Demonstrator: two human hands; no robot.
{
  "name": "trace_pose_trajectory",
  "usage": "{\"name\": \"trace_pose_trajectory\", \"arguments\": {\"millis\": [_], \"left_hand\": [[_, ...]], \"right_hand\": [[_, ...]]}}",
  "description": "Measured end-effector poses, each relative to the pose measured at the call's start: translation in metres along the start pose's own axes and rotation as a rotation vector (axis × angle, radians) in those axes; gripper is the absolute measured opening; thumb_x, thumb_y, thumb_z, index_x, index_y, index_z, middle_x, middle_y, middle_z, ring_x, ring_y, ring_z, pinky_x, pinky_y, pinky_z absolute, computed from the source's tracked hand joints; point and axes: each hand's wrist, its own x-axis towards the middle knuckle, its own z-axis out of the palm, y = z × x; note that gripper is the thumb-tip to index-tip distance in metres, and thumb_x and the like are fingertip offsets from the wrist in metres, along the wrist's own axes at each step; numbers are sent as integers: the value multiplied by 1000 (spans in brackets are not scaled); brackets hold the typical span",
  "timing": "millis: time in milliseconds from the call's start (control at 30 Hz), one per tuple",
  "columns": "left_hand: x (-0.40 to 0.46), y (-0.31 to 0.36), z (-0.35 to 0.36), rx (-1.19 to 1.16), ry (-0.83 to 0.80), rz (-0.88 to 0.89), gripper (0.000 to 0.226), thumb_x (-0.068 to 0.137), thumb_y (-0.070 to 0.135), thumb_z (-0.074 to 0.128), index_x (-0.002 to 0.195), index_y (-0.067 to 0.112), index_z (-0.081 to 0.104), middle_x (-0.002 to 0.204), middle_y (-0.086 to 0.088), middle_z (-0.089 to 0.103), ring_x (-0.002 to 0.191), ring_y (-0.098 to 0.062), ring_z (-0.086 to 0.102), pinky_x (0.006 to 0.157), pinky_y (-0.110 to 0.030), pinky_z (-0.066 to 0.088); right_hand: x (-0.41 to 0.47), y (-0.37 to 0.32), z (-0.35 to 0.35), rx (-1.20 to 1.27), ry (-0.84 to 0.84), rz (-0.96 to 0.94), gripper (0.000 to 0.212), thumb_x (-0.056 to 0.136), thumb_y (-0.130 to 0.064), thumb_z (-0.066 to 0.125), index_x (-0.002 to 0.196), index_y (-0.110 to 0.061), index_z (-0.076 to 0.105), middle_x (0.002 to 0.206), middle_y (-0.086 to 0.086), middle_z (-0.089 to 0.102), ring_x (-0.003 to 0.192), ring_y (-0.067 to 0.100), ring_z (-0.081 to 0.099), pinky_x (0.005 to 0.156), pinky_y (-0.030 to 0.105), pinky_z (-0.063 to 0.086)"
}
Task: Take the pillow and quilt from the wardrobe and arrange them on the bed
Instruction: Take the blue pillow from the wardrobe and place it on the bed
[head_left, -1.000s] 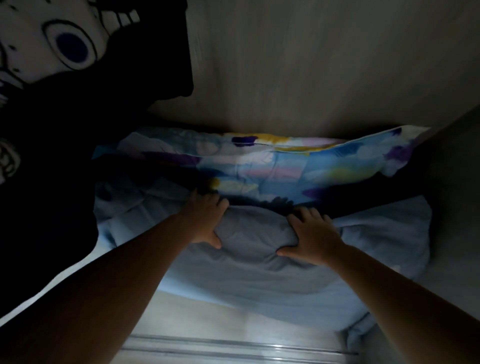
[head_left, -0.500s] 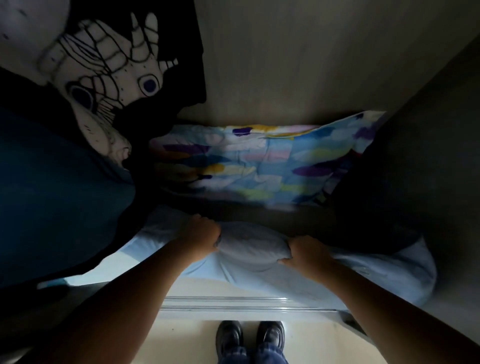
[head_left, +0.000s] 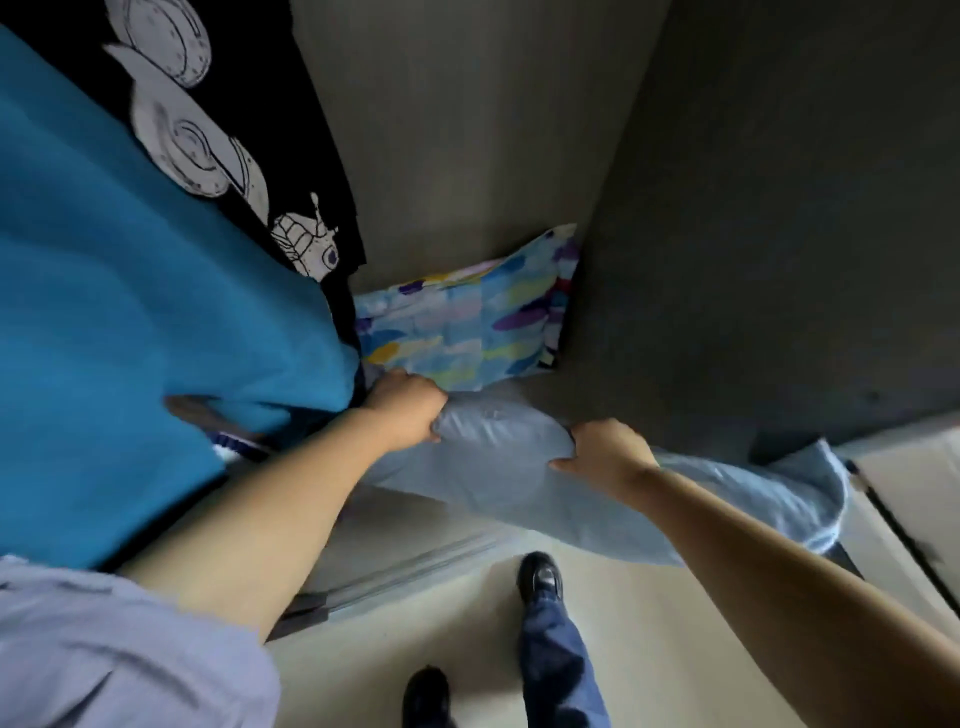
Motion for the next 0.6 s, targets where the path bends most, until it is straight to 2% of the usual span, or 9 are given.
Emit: {"name": "trace_pose_trajectory", "arguments": {"millis": [133,467,600], "left_hand": [[-43,32,-20,15,61,159,25,81,38,63,94,17,63,106,-9,69,102,-32,62,87,-34,46],[-89,177,-76,174,86,514,36,82,44,61,103,15,57,113,-6,65,109,-30,59,84,-36,44],[-103,244,-91,216,149,621,30,85,36,57,106,14,55,114,-7,65,110,-31,58,85,-38,44]], "right_hand": [[-87,3,2,-23,66,67,41,82,-53,61,104,-19,68,110,9,70,102,31,66,81,35,52],[-268,76,-1,-39,58,279,43,90,-51,53,110,-14,63,114,7,64,105,29,62,82,36,50],[-330,111,9,-26,85,370,40,93,-47,52,110,-13,63,114,7,62,105,28,63,80,34,49]]}}
